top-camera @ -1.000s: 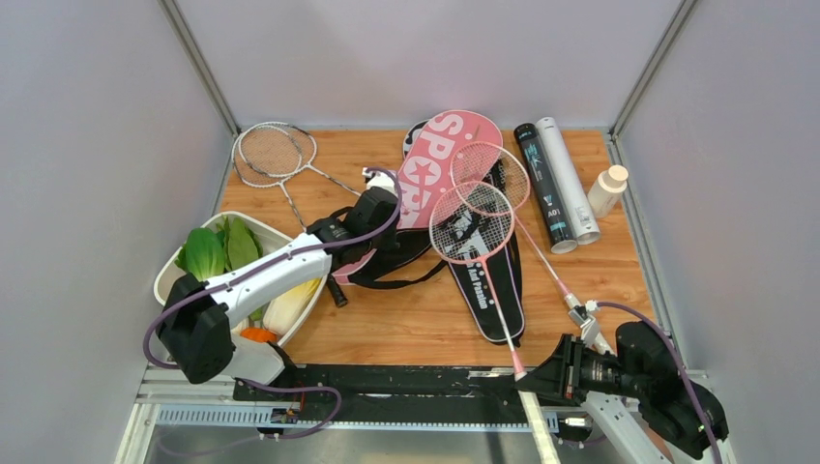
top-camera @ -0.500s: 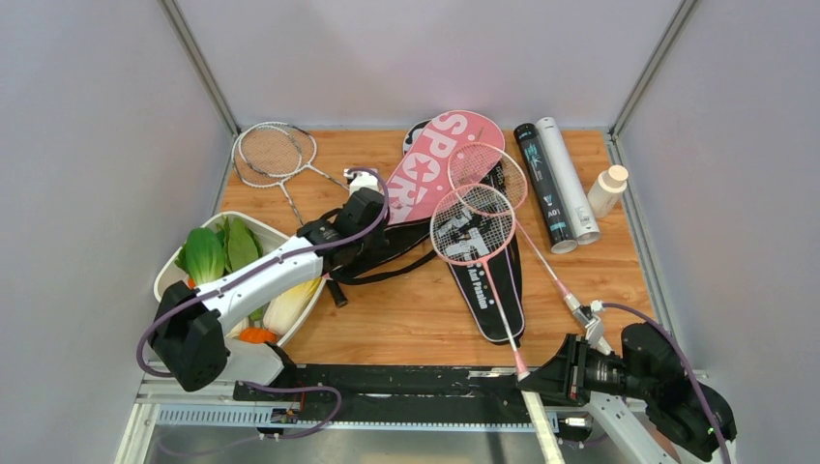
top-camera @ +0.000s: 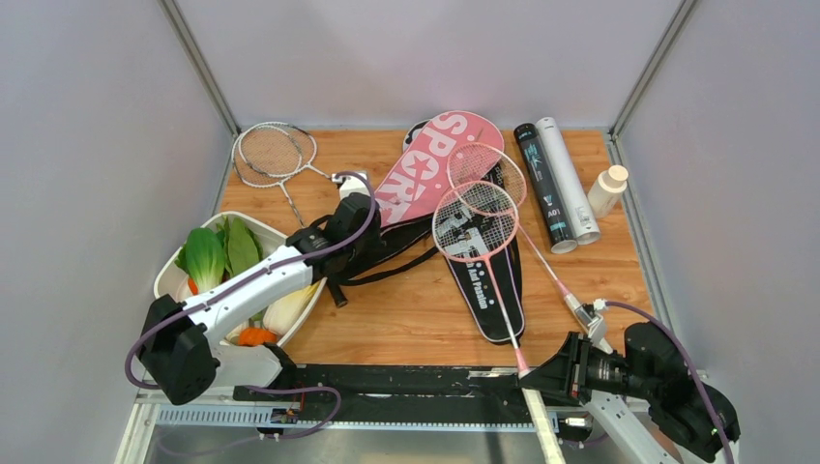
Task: Pack up the badminton gear
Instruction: Open the racket bag at the center of the board.
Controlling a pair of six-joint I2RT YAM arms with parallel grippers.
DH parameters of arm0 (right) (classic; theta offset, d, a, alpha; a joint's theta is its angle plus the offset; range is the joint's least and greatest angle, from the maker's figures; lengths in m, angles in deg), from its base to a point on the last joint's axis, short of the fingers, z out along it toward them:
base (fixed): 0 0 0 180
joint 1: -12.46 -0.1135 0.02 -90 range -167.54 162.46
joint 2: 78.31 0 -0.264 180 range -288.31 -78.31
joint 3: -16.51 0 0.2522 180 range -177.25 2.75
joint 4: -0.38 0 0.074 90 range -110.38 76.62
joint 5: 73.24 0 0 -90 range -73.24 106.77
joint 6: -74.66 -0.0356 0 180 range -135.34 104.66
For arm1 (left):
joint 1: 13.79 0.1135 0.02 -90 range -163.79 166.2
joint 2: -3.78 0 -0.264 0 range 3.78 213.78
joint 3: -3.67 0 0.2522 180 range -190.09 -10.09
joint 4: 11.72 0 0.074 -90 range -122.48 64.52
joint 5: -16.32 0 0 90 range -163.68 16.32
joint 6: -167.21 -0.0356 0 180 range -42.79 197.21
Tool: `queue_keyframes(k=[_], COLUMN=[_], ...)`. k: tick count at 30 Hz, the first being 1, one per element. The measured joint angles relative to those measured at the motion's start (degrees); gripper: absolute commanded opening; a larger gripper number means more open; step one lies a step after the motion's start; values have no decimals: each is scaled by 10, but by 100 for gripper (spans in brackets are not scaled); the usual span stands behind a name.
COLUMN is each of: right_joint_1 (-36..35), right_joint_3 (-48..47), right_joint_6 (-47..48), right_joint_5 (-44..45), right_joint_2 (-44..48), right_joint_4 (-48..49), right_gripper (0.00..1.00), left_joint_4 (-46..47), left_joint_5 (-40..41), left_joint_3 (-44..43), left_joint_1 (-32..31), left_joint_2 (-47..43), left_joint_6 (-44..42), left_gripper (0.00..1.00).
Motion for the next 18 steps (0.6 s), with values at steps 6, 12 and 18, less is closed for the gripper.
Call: queue_keyframes(k=[6, 12, 18], right_joint_1=[0, 0, 0], right_joint_3=[10, 16, 21], right_joint_6=[-8, -8, -8], right_joint_5=[-5, -9, -19], right_joint_2=[0, -8, -5], right_joint_4=[14, 15, 14], right_gripper=[0, 0, 0], left_joint_4=[15, 15, 12], left_joint_5=[-16, -8, 13], left_joint_3=[18, 19, 18], left_joint_1=[0, 0, 0], left_joint_2=[-6, -10, -21], left_joint_6=[20, 23, 21], left_gripper=[0, 0, 0])
